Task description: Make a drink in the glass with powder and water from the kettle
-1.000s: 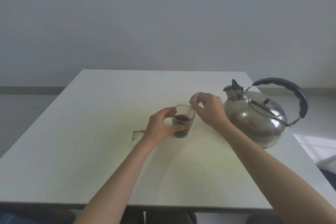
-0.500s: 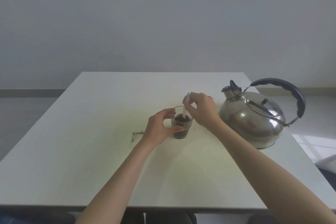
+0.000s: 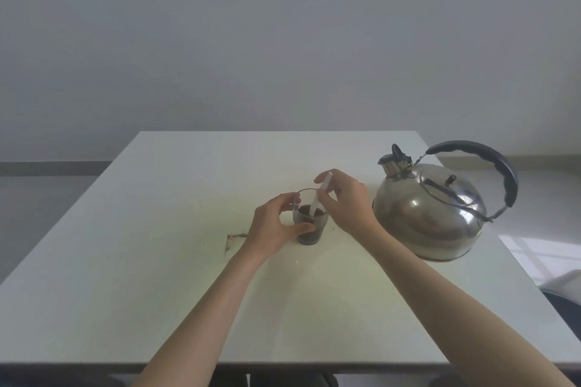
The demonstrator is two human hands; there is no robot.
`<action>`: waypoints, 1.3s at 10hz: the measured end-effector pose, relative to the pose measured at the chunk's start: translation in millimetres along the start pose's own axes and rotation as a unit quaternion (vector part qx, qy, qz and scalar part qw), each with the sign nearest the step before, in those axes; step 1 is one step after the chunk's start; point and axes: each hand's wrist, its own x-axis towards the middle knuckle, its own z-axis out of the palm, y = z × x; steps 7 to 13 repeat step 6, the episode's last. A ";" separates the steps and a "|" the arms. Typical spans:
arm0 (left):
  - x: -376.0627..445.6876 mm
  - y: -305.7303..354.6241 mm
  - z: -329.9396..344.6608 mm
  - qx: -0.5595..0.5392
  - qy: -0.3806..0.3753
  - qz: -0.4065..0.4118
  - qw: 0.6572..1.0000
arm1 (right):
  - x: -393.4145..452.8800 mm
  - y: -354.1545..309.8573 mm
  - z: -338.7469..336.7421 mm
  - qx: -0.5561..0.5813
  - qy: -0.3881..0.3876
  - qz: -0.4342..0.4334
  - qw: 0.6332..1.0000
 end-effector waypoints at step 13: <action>-13.1 7.3 -4.4 0.027 -0.015 -0.014 0.999 | -24.1 24.6 -15.1 -0.047 0.089 0.044 0.994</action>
